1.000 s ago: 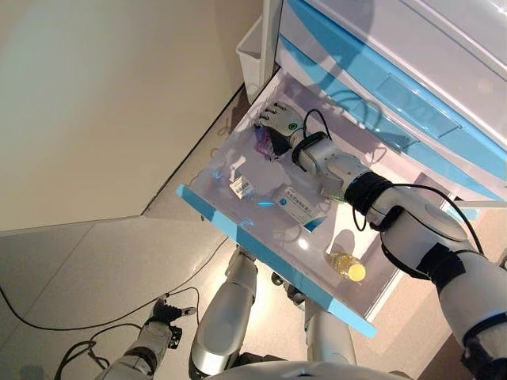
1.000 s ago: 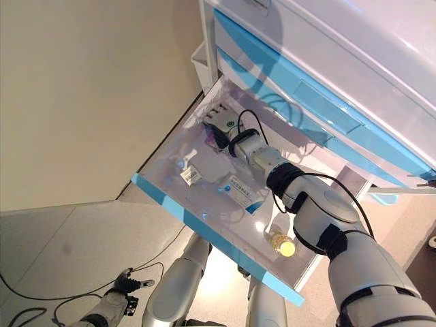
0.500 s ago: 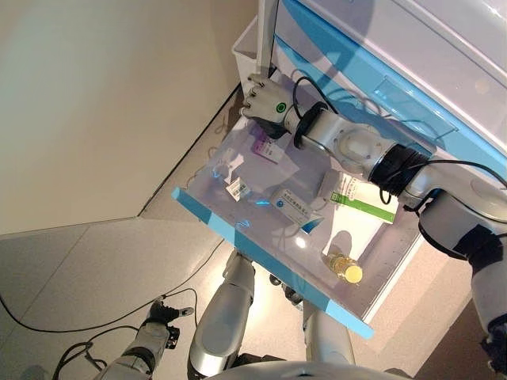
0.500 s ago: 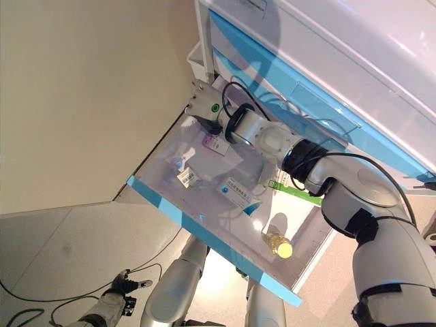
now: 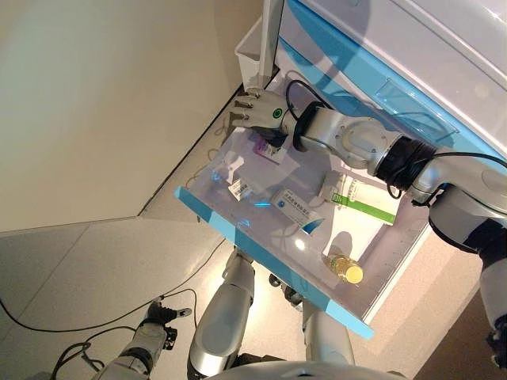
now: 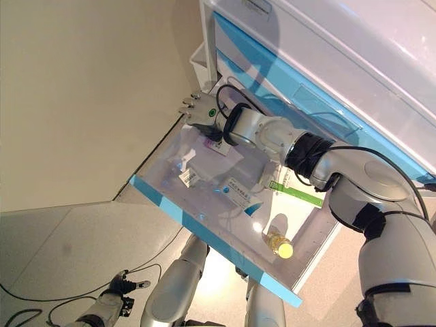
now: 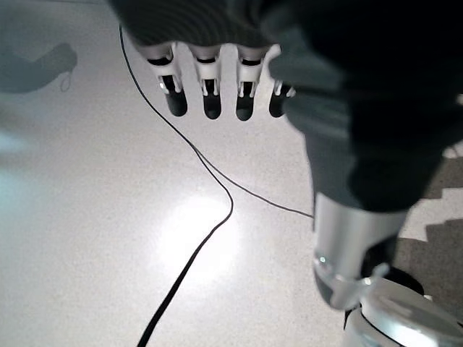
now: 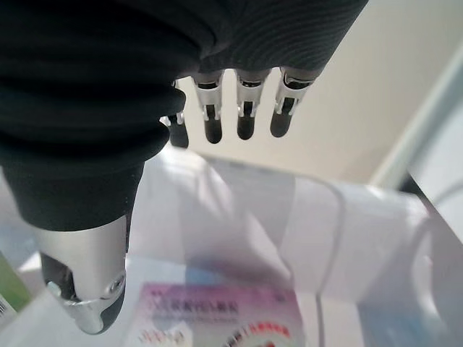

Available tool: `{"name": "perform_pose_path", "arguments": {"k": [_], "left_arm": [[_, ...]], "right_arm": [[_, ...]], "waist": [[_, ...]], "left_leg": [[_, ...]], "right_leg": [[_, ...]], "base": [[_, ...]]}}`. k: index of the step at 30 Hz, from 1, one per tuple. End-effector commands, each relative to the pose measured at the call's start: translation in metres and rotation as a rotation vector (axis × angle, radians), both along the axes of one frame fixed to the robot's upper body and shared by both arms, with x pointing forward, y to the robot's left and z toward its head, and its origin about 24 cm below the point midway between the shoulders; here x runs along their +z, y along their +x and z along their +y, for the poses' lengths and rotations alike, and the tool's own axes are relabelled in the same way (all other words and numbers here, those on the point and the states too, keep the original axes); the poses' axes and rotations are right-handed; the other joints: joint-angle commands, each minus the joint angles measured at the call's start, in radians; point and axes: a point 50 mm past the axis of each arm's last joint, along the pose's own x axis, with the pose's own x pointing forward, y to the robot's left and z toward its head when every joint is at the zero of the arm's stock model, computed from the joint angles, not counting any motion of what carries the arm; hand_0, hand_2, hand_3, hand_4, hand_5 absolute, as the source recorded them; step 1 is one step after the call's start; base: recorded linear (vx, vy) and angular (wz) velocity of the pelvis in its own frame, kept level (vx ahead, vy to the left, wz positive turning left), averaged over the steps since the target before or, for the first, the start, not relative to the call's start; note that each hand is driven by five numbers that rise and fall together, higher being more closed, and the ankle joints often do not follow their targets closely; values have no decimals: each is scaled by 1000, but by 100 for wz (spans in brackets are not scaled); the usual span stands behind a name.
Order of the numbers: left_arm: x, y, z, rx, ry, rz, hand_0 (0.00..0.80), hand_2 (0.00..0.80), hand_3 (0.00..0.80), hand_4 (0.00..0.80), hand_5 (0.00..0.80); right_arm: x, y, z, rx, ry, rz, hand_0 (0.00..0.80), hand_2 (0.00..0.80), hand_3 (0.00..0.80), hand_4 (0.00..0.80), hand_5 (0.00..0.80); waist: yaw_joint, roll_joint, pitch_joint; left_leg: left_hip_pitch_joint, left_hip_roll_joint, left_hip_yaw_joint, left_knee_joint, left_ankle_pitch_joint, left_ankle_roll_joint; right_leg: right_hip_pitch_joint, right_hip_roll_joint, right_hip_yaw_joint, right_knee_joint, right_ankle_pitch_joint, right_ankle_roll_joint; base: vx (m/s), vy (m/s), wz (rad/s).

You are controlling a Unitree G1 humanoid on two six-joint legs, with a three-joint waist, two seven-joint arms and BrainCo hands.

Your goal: Open the drawer and pick up the medicine

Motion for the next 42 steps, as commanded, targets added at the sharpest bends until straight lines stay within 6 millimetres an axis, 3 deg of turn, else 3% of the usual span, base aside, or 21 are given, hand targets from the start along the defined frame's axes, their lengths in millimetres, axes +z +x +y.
{"name": "perform_pose_path", "arguments": {"k": [1,4,6,9,10,12,20,25,35,40,42], "left_arm": [[-1,-13,13,54,19,49,0,0,0,0,0],[-1,-8,10,66,8,35,0,0,0,0,0],[0,-3,7,87,0,17,0,0,0,0,0],[1,2,5,86,4,0,0,0,0,0,0],[1,2,4,87,3,1,0,0,0,0,0],[1,3,3,81,4,-7,0,0,0,0,0],[-2,-9,7,59,10,8,0,0,0,0,0],[-6,-19,7,55,-3,39,0,0,0,0,0],[-10,-32,4,7,-8,84,0,0,0,0,0],[-11,-34,3,-2,-3,91,0,0,0,0,0],[-12,-36,2,-6,-1,98,0,0,0,0,0]], "right_arm": [[27,4,-11,-52,55,-49,0,0,0,0,0],[34,7,-25,-77,126,-88,0,0,0,0,0],[57,1,-37,-37,287,-165,0,0,0,0,0],[64,-4,-49,-5,430,-238,0,0,0,0,0],[64,-4,-49,-4,429,-237,0,0,0,0,0],[68,-16,-58,61,495,-282,0,0,0,0,0],[57,-28,-83,75,390,-256,0,0,0,0,0],[47,-25,-89,36,271,-180,0,0,0,0,0],[-16,-5,-96,-95,19,59,0,0,0,0,0],[-32,1,-98,-130,-12,77,0,0,0,0,0],[-39,3,-97,-136,-13,84,0,0,0,0,0]], "waist": [[11,-33,36],[3,-35,41],[-13,-33,43],[-13,-25,44],[-16,-31,40],[-18,-22,42],[-18,-21,32],[-22,-22,25],[-2,-16,33],[8,-11,37],[9,-15,35]], "left_leg": [[69,-37,38,4,-103,68],[71,-36,41,3,-101,67],[73,-32,45,3,-100,68],[58,-36,43,4,-72,72],[70,-34,42,0,-98,71],[57,-34,43,1,-72,73],[57,-31,44,-15,-66,69],[59,-29,45,-20,-65,67],[58,-32,35,-18,-67,64],[57,-34,29,-18,-66,64],[70,-33,26,-21,-92,63]], "right_leg": [[77,-79,51,-64,106,104],[78,-77,53,-64,108,104],[78,-76,56,-67,113,105],[67,-80,44,-71,140,98],[74,-77,57,-67,115,105],[63,-80,46,-71,141,99],[66,-77,48,-89,145,106],[67,-77,50,-95,151,110],[72,-77,46,-100,149,113],[73,-76,43,-99,148,113],[81,-74,55,-95,121,121]], "base": [[0,0,0],[-3,5,1],[0,0,0],[-36,15,-1],[-100,43,-2],[-56,27,5],[-1,0,1],[0,0,0],[1,-3,0],[21,-24,2],[94,-71,1]]}}
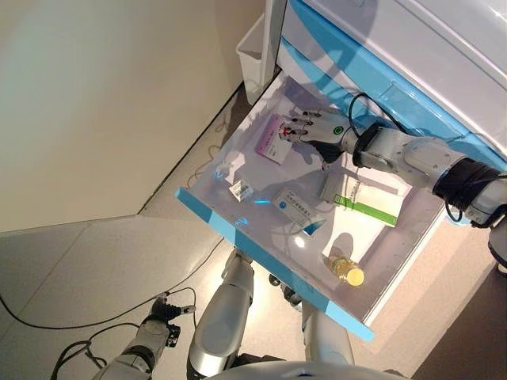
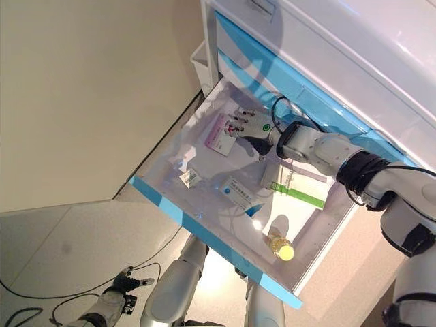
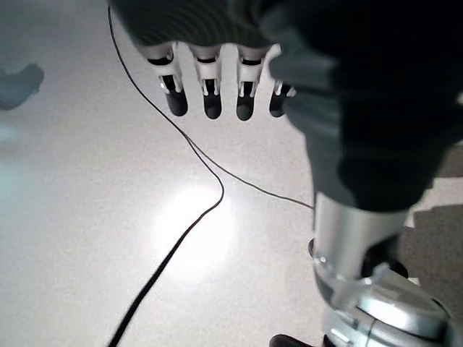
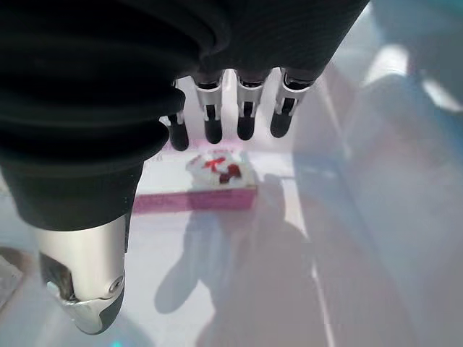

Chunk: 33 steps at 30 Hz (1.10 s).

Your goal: Open the drawer and pick up the medicine

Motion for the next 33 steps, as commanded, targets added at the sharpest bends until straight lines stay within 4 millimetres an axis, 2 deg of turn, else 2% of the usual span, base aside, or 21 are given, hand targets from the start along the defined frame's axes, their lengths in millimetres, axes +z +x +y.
{"name": "perform_pose_path", "arguments": {"k": [1,2,3,4,5,6,7,13,22,27,33], "left_arm": [[-11,-35,6,21,29,103,0,0,0,0,0],[-11,-34,5,19,29,100,0,0,0,0,0],[-11,-34,4,15,31,102,0,0,0,0,0],[-11,-33,4,14,33,101,0,0,0,0,0],[-11,-33,3,18,34,99,0,0,0,0,0],[-11,-32,3,17,36,98,0,0,0,0,0],[-11,-31,2,17,39,94,0,0,0,0,0],[-9,-27,3,24,44,84,0,0,0,0,0],[-7,-23,5,45,54,68,0,0,0,0,0],[-6,-19,7,59,50,56,0,0,0,0,0],[-5,-19,8,65,44,58,0,0,0,0,0]], "right_arm": [[8,0,-2,9,-19,-46,0,0,0,0,0],[4,2,-4,-8,-10,-40,0,0,0,0,0],[0,5,-4,-27,0,-44,0,0,0,0,0],[0,5,-5,-28,2,-45,0,0,0,0,0],[-3,9,-8,-63,14,-64,0,0,0,0,0],[-3,10,-9,-64,16,-65,0,0,0,0,0],[-2,14,-10,-90,37,-93,0,0,0,0,0],[1,21,-10,-128,72,-141,0,0,0,0,0],[38,25,4,-95,151,-294,0,0,0,0,0],[58,17,17,-13,187,-333,0,0,0,0,0],[72,4,25,76,209,-334,0,0,0,0,0]], "waist": [[14,-6,37],[19,3,44],[19,1,40],[22,6,44],[22,4,41],[26,9,45],[25,5,41],[30,6,46],[33,4,50],[27,-4,48],[17,-11,50]], "left_leg": [[66,-35,23,3,-108,54],[53,-38,23,8,-83,55],[64,-37,19,3,-107,55],[52,-40,21,8,-83,55],[63,-38,17,3,-106,55],[51,-41,19,7,-82,55],[61,-39,17,2,-105,55],[59,-39,18,2,-106,55],[57,-40,19,0,-105,57],[55,-38,21,-1,-105,57],[54,-37,24,3,-106,56]], "right_leg": [[77,-74,57,-72,120,114],[69,-78,42,-74,143,107],[77,-75,53,-71,118,114],[70,-78,40,-74,142,106],[77,-75,52,-69,117,113],[69,-78,39,-72,142,106],[74,-76,53,-70,119,114],[74,-77,52,-73,121,114],[76,-76,51,-74,121,114],[72,-77,52,-70,121,113],[71,-77,54,-65,118,112]], "base": [[-93,44,5],[-3,-14,9],[-94,39,7],[85,-60,9],[-95,50,4],[81,-53,6],[0,0,0],[14,-8,1],[4,1,1],[0,0,0],[-14,12,1]]}}
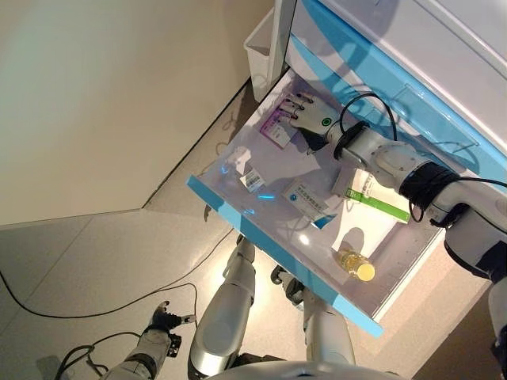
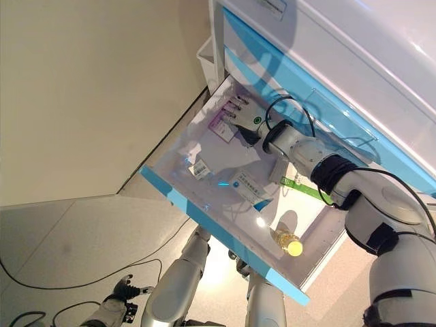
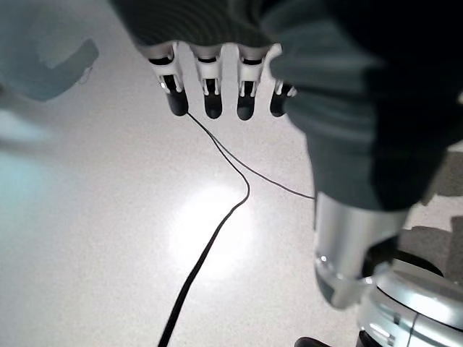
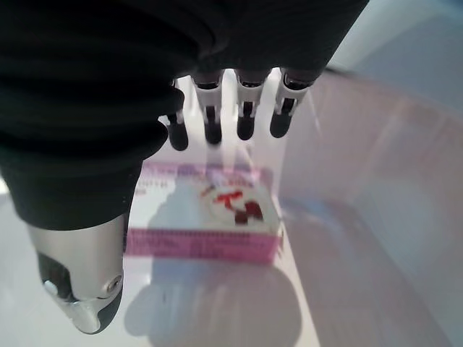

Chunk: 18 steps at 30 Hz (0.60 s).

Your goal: Open the drawer and pick up the medicine

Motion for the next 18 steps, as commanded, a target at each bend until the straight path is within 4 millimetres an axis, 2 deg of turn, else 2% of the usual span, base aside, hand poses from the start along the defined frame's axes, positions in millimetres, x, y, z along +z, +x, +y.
{"name": "perform_pose_path", "arguments": {"k": [1,4,5,6,7,8,9,10,11,12,13,14,16,17,18], "left_arm": [[0,-8,13,55,30,25,0,0,0,0,0],[0,-10,14,59,31,30,0,0,0,0,0],[1,-9,14,58,32,28,0,0,0,0,0],[1,-9,15,58,33,29,0,0,0,0,0],[1,-10,15,60,34,30,0,0,0,0,0],[1,-9,16,58,36,27,0,0,0,0,0],[1,-9,16,58,39,27,0,0,0,0,0],[1,-9,16,56,40,28,0,0,0,0,0],[2,-9,17,55,41,26,0,0,0,0,0],[2,-9,16,51,44,27,0,0,0,0,0],[2,-9,16,51,45,28,0,0,0,0,0],[2,-9,16,47,48,26,0,0,0,0,0],[2,-9,16,45,51,26,0,0,0,0,0],[1,-8,15,36,51,24,0,0,0,0,0],[2,-8,15,37,51,24,0,0,0,0,0]], "right_arm": [[51,-4,7,61,59,-124,0,0,0,0,0],[56,-10,14,109,67,-118,0,0,0,0,0],[57,-10,14,107,68,-120,0,0,0,0,0],[58,-10,15,111,70,-120,0,0,0,0,0],[58,-10,17,118,66,-117,0,0,0,0,0],[59,-10,19,120,73,-112,0,0,0,0,0],[57,-9,22,121,74,-101,0,0,0,0,0],[53,-8,28,129,80,-77,0,0,0,0,0],[53,-7,28,127,81,-78,0,0,0,0,0],[42,-4,32,113,123,-14,0,0,0,0,0],[41,-4,33,114,124,-12,0,0,0,0,0],[26,3,33,70,193,69,0,0,0,0,0],[17,6,33,43,228,109,0,0,0,0,0],[1,14,28,-33,275,168,0,0,0,0,0],[1,14,28,-33,275,168,0,0,0,0,0]], "waist": [[11,-16,50],[4,-25,44],[7,-19,48],[6,-20,49],[3,-26,45],[7,-20,49],[8,-20,50],[8,-23,47],[10,-17,51],[11,-20,48],[11,-21,48],[14,-17,51],[16,-17,51],[19,-10,54],[19,-11,53]], "left_leg": [[48,-39,35,39,-84,68],[62,-36,37,38,-112,68],[49,-38,39,42,-86,69],[49,-38,40,43,-87,70],[62,-35,40,39,-113,69],[49,-37,41,43,-87,70],[49,-37,42,43,-87,70],[61,-35,40,39,-111,69],[48,-37,42,43,-86,70],[60,-35,40,38,-108,69],[61,-35,41,38,-110,69],[60,-35,41,39,-108,70],[59,-34,41,39,-107,70],[57,-35,39,39,-105,71],[57,-35,39,39,-105,71]], "right_leg": [[80,-77,43,-84,163,104],[86,-73,59,-79,138,111],[79,-75,47,-82,163,104],[79,-75,48,-83,164,104],[86,-72,61,-80,139,111],[79,-74,49,-86,164,104],[78,-74,50,-86,163,103],[84,-69,64,-84,139,110],[76,-72,51,-88,165,102],[81,-68,64,-85,141,109],[82,-68,64,-84,139,109],[81,-68,63,-86,140,109],[81,-68,62,-86,141,109],[80,-69,62,-85,141,109],[80,-69,62,-85,141,109]], "base": [[-89,61,0],[30,-14,0],[-96,56,2],[0,0,0],[0,0,0],[0,0,0],[0,0,0],[-11,4,-5],[74,-48,-6],[-7,-3,-4],[73,-53,-4],[0,0,0],[0,0,0],[0,0,0],[0,0,0]]}}
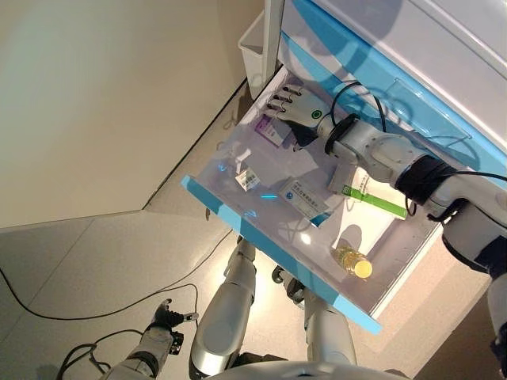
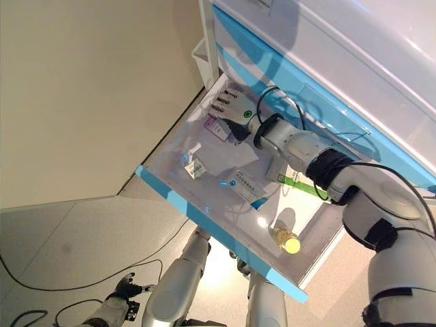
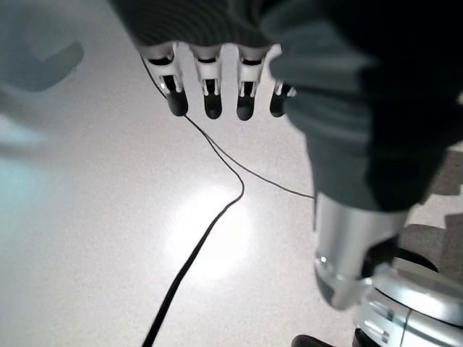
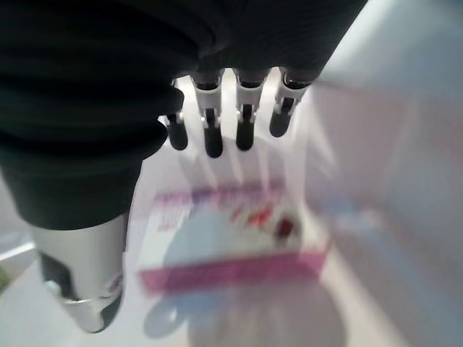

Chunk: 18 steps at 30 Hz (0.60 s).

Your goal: Open the drawer and pick up the medicine

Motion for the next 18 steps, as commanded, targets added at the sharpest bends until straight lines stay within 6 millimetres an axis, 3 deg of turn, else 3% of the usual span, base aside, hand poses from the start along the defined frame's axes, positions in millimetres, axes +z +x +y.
{"name": "perform_pose_path", "arguments": {"k": [1,18], "left_arm": [[1,-12,17,34,59,35,0,0,0,0,0],[4,-2,17,6,70,31,0,0,0,0,0]], "right_arm": [[7,10,0,-78,100,41,0,0,0,0,0],[-49,17,-26,-307,156,189,0,0,0,0,0]], "waist": [[29,-16,48],[44,-1,54]], "left_leg": [[55,-48,21,20,-101,72],[56,-53,4,-10,-79,72]], "right_leg": [[76,-81,53,-87,146,116],[80,-84,36,-98,150,120]], "base": [[0,0,0],[0,1,0]]}}
